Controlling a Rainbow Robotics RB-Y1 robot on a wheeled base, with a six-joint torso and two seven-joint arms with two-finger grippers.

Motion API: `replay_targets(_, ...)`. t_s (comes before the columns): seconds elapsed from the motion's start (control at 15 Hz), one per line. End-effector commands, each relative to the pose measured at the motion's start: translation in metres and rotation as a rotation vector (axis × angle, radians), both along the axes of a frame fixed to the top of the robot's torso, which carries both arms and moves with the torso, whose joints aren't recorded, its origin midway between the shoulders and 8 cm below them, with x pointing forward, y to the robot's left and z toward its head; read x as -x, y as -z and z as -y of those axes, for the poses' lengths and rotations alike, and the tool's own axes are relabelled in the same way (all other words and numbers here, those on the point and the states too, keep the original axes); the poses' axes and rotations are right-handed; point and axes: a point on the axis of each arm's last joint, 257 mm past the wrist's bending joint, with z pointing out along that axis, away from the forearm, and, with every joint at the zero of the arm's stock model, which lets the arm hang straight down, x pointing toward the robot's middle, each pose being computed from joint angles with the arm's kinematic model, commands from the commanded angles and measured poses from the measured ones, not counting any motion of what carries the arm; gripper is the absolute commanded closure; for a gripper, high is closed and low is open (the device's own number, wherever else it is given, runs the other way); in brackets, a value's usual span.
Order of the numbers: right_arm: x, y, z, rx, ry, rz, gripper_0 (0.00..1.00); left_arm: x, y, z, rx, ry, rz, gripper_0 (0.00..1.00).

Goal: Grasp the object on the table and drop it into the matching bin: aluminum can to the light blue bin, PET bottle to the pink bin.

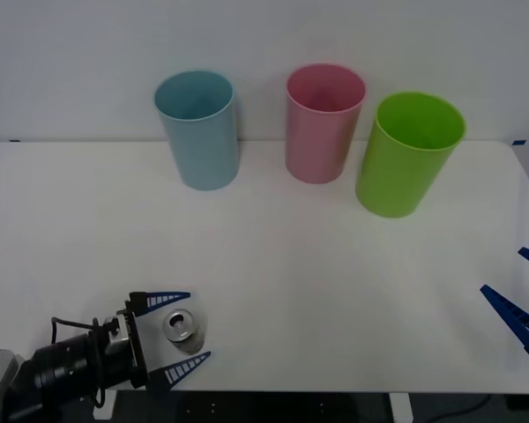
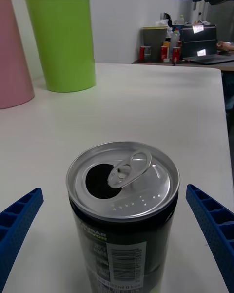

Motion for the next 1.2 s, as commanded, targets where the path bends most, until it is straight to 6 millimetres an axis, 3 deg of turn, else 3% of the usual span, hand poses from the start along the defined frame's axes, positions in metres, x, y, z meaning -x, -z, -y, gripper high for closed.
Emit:
replay_targets(0.07,0.000,0.000,0.000,0.000,0.000,0.000,0.00,-0.001,-0.001,-0.001,0.002,-0.004,0.000,1.00)
replay_targets(0.8,0.000,0.000,0.000,0.000,0.000,0.000,0.00,-0.005,-0.001,0.005,0.002,0.000,-0.012,1.00)
replay_targets(1.2,0.000,0.000,0.000,0.000,0.000,0.000,0.00,-0.024,-0.019,-0.036,0.052,-0.126,0.003,1.00)
